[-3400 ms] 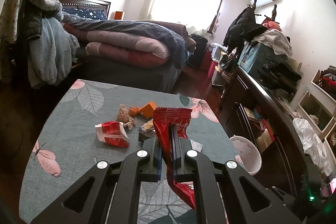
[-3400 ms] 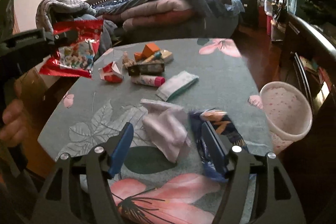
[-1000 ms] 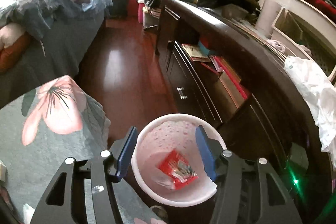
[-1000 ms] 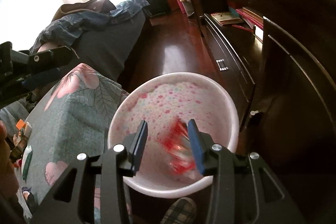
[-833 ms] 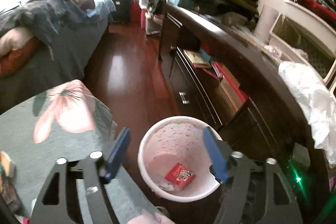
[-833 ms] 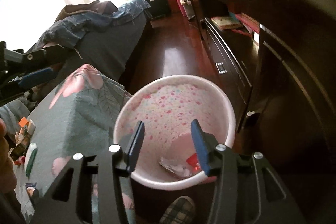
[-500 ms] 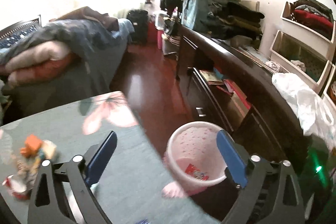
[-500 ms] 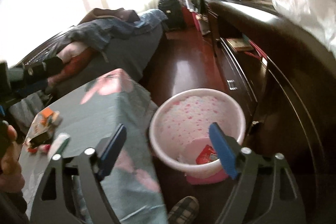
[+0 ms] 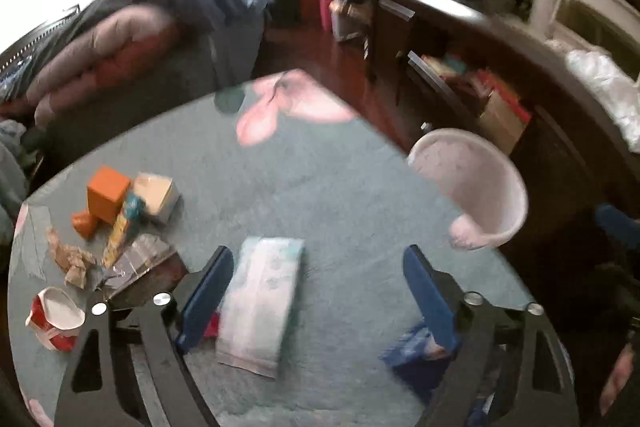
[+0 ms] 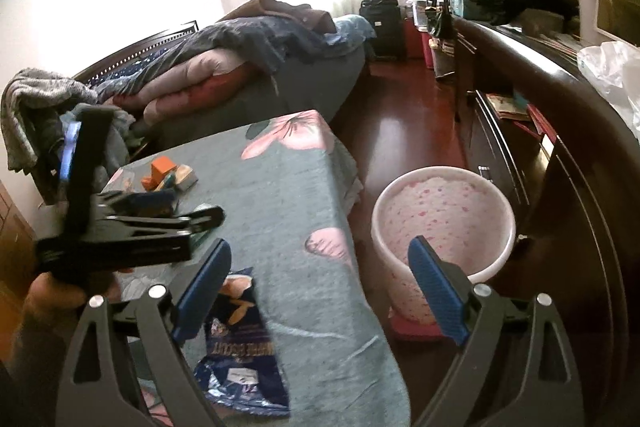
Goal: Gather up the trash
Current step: 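Grasp the wet-wipe packet with the left tool while the right tool grasps the blue biscuit wrapper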
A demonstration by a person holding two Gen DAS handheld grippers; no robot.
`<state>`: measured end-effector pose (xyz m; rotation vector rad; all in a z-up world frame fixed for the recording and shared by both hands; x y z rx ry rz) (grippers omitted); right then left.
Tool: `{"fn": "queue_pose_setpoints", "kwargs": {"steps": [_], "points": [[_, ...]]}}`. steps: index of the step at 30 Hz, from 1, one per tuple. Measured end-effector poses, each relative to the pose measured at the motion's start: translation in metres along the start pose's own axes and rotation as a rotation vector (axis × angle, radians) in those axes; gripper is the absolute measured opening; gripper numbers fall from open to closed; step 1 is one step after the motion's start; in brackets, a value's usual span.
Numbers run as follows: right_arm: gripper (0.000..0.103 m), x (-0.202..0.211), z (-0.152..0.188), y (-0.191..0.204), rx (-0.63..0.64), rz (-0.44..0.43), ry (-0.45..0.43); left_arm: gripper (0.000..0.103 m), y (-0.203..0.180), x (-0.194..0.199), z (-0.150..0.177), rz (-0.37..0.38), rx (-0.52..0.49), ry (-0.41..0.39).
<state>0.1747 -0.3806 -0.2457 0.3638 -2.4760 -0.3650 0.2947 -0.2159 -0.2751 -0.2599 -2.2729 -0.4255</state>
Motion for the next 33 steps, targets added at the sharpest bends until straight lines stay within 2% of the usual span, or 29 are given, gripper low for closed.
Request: {"fn": "queue_pose_setpoints", "kwargs": {"steps": [5, 8, 10, 11, 12, 16, 20, 22, 25, 30, 33], "points": [[0.091, -0.004, 0.006, 0.006, 0.009, -0.002, 0.026, 0.084, 0.011, -0.022, 0.007, -0.032, 0.000, 0.035], [0.091, -0.009, 0.009, 0.009, 0.004, -0.003, 0.039, 0.071, 0.014, -0.027, 0.017, -0.037, -0.006, 0.056], [0.091, -0.012, 0.010, 0.009, 0.001, -0.005, 0.049, 0.057, 0.012, -0.029, 0.023, -0.052, -0.019, 0.061], [0.091, -0.014, 0.012, 0.011, -0.001, -0.005, 0.055, 0.053, 0.012, -0.027, 0.024, -0.047, -0.021, 0.052], [0.091, -0.016, 0.013, 0.012, -0.002, -0.007, 0.060, 0.045, 0.011, -0.025, 0.025, -0.035, -0.021, 0.048], [0.091, -0.023, 0.021, 0.020, -0.003, -0.012, 0.090, 0.044, 0.017, -0.021, 0.031, -0.052, -0.002, 0.031], [0.091, -0.032, 0.036, 0.032, 0.003, -0.027, 0.136, 0.044, 0.037, -0.008, 0.033, -0.036, 0.100, 0.014], [0.091, -0.041, 0.047, 0.040, 0.005, -0.045, 0.173, 0.044, 0.049, 0.006, 0.034, -0.062, 0.142, -0.016], [0.098, -0.052, 0.059, 0.048, 0.003, -0.067, 0.213, 0.044, 0.065, 0.032, 0.034, -0.098, 0.180, -0.077], [0.100, -0.075, 0.073, 0.053, 0.025, -0.027, 0.273, 0.044, 0.086, 0.071, 0.032, -0.106, 0.241, -0.151], [0.100, -0.082, 0.074, 0.058, 0.060, -0.004, 0.273, 0.044, 0.098, 0.089, 0.032, -0.099, 0.278, -0.179]]}}
Point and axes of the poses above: each gripper's, at about its wrist camera, not at the fingertips, and x roughly against the way its jaws point, y to its left, z to its underside, the point moved 6 cm from there along -x, roughly the way its jaws point, and after that the axes turned 15 degrees about -z, right-handed, at the moved point
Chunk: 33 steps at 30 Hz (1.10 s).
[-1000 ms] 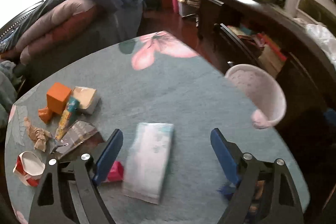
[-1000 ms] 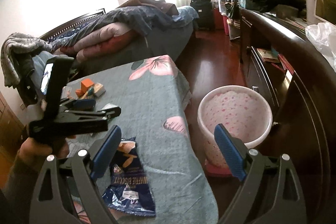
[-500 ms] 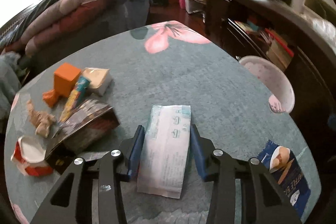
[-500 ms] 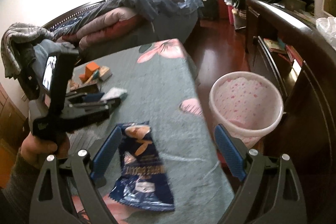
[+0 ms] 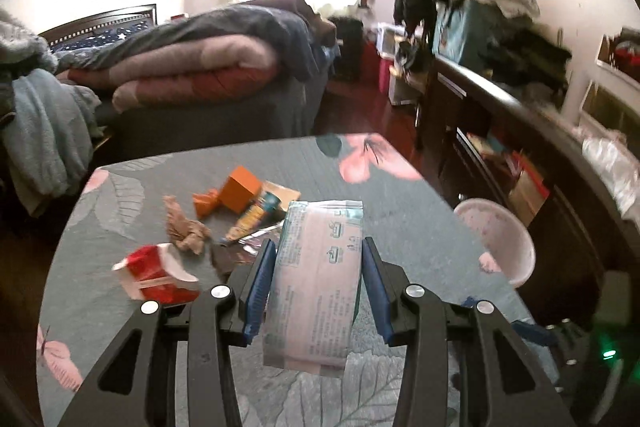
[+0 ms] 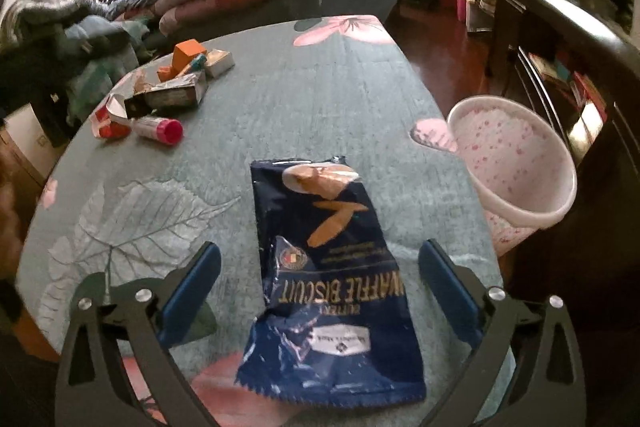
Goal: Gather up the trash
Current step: 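Grasp the wet-wipe packet with the left tool while the right tool grasps the blue biscuit wrapper, then carry the wet-wipe packet and blue wrapper over the pink wastebasket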
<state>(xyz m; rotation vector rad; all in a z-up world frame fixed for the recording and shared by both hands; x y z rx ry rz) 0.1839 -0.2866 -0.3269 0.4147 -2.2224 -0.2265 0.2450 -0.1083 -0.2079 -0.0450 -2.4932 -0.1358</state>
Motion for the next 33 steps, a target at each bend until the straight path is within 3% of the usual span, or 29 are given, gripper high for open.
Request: {"fn": "queue_pose_setpoints", "kwargs": {"steps": [2, 4, 6, 9, 13, 25, 33], "points": [[0.096, -0.003, 0.002, 0.003, 0.017, 0.023, -0.001, 0.044, 0.010, 0.008, -0.002, -0.001, 0.024, -0.012], [0.082, -0.003, 0.004, 0.006, 0.038, 0.061, -0.006, 0.044, 0.019, 0.014, -0.002, -0.005, 0.047, -0.017], [0.057, -0.003, 0.002, 0.008, 0.056, 0.077, -0.012, 0.044, 0.026, 0.017, -0.001, -0.005, 0.066, -0.015], [0.034, -0.001, -0.001, 0.009, 0.036, 0.055, -0.012, 0.044, 0.033, 0.022, 0.001, -0.006, 0.088, -0.011], [0.032, 0.008, -0.004, 0.013, -0.030, -0.054, -0.031, 0.044, 0.039, 0.029, 0.002, -0.009, 0.097, -0.021], [0.032, 0.036, -0.015, 0.049, 0.004, -0.123, -0.082, 0.044, 0.060, 0.046, 0.005, -0.016, 0.128, -0.043], [0.033, 0.055, -0.022, 0.059, 0.019, -0.144, -0.123, 0.044, 0.053, 0.062, 0.000, -0.003, 0.123, -0.073]]}}
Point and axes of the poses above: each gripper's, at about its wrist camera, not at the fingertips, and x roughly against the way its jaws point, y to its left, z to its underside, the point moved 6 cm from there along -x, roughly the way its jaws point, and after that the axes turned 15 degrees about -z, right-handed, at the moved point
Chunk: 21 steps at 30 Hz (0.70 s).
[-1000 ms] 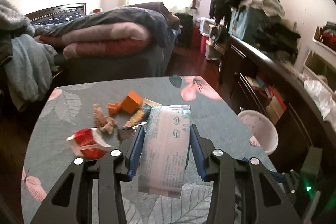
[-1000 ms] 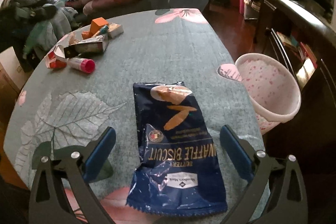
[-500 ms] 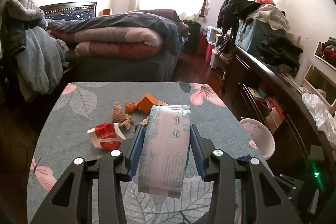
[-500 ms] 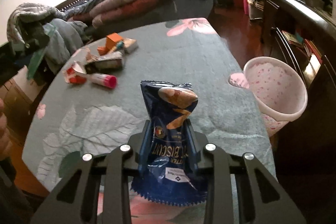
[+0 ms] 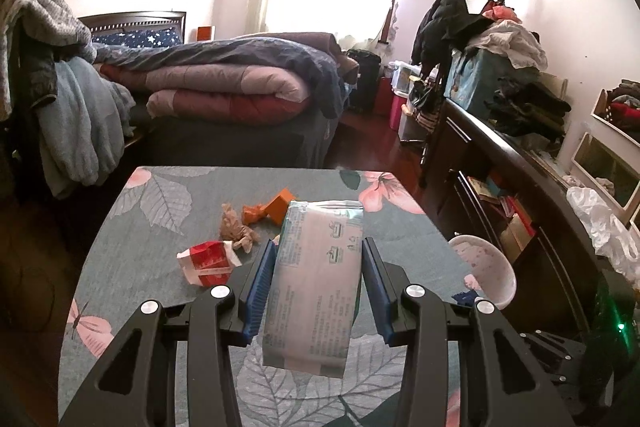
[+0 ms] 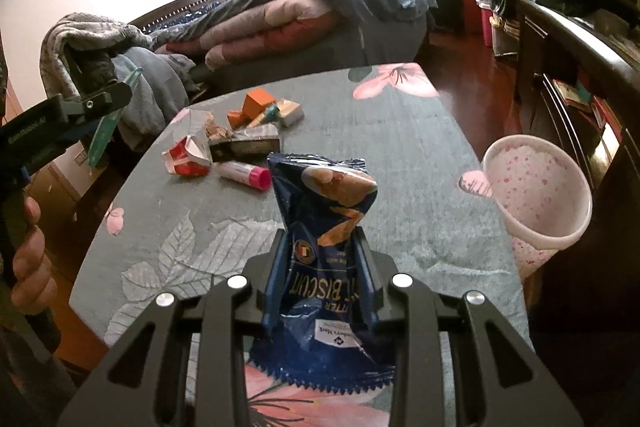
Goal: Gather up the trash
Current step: 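Carry the wet-wipe packet and blue wrapper over the pink wastebasket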
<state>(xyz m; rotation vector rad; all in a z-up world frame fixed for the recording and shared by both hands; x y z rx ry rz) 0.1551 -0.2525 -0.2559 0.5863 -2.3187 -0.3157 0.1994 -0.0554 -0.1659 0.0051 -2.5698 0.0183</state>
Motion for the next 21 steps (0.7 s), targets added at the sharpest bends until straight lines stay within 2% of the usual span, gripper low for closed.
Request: {"fn": "queue_pose_setpoints", "kwargs": {"steps": [9, 21], "points": [[0.034, 0.026, -0.013, -0.018, -0.018, 0.019, -0.068, 0.044, -0.045, 0.009, -0.012, 0.069, -0.052, -0.036], [0.034, 0.063, -0.016, -0.089, -0.115, 0.099, -0.152, 0.044, -0.144, -0.016, -0.014, 0.190, -0.162, 0.007]]}}
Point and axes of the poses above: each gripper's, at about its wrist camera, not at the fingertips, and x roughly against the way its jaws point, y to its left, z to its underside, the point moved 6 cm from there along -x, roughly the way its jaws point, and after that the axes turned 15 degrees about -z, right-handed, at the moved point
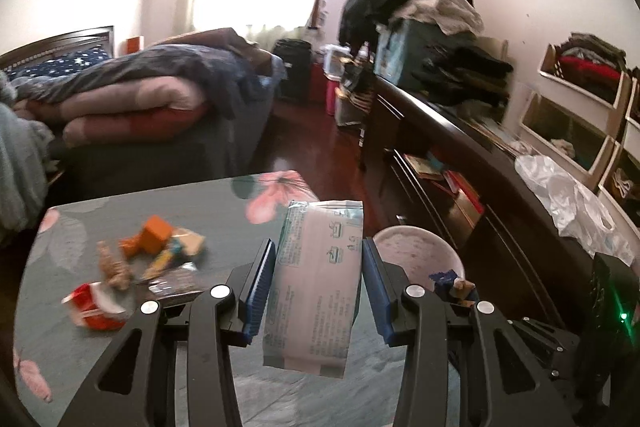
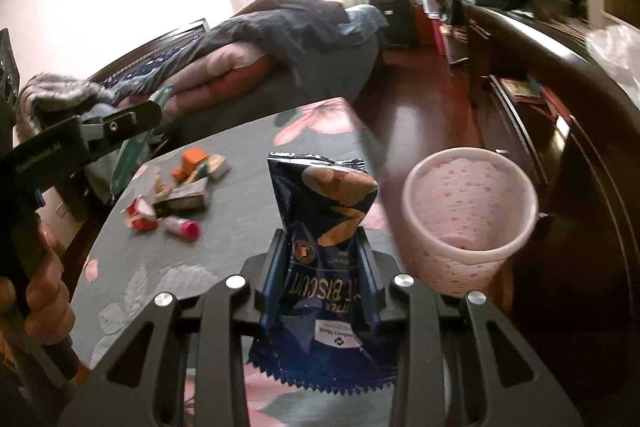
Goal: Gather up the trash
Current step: 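Carry the wet-wipe packet and blue wrapper over the pink wastebasket, then open both tools to drop the items into the wastebasket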
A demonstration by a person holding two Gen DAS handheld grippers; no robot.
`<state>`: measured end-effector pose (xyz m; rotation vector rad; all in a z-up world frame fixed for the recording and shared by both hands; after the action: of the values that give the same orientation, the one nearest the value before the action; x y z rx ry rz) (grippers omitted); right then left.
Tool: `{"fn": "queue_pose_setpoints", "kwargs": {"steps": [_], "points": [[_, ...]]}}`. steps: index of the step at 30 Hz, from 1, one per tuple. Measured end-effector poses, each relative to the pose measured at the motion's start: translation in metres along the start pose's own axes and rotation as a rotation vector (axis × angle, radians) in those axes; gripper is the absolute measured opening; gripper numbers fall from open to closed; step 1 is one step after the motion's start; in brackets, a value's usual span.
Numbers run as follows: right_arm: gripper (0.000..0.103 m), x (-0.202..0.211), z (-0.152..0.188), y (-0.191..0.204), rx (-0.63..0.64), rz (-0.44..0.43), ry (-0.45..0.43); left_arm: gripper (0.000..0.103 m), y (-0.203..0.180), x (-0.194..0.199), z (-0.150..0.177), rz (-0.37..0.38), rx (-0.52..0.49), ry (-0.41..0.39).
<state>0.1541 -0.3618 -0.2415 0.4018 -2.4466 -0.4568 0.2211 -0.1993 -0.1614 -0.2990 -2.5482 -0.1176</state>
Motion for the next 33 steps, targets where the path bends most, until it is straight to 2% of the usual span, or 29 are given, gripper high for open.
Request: {"fn": "queue_pose_setpoints", "kwargs": {"steps": [15, 23, 29, 33], "points": [[0.034, 0.014, -0.011, -0.132, -0.183, 0.145, -0.083, 0.044, -0.118, -0.084, -0.013, 0.100, -0.164, 0.063], [0.034, -0.015, -0.021, -0.196, -0.257, 0.183, -0.090, 0.044, -0.178, -0.146, -0.007, 0.140, -0.233, 0.139], [0.034, -0.041, -0.022, -0.233, -0.302, 0.199, -0.081, 0.045, -0.202, -0.190, 0.001, 0.129, -0.264, 0.207], [0.041, -0.059, -0.023, -0.253, -0.316, 0.205, -0.071, 0.053, -0.207, -0.208, 0.000, 0.114, -0.259, 0.227]]}}
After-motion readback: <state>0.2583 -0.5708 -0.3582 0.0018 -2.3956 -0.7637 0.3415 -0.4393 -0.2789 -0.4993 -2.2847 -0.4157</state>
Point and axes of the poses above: each gripper's, at about its wrist camera, not at the fingertips, and x roughly against the way its jaws point, y to its left, z to its underside, the point moved 6 cm from there along -x, roughly the way its jaws point, and after that the axes turned 15 degrees about -z, right-handed, at the moved point
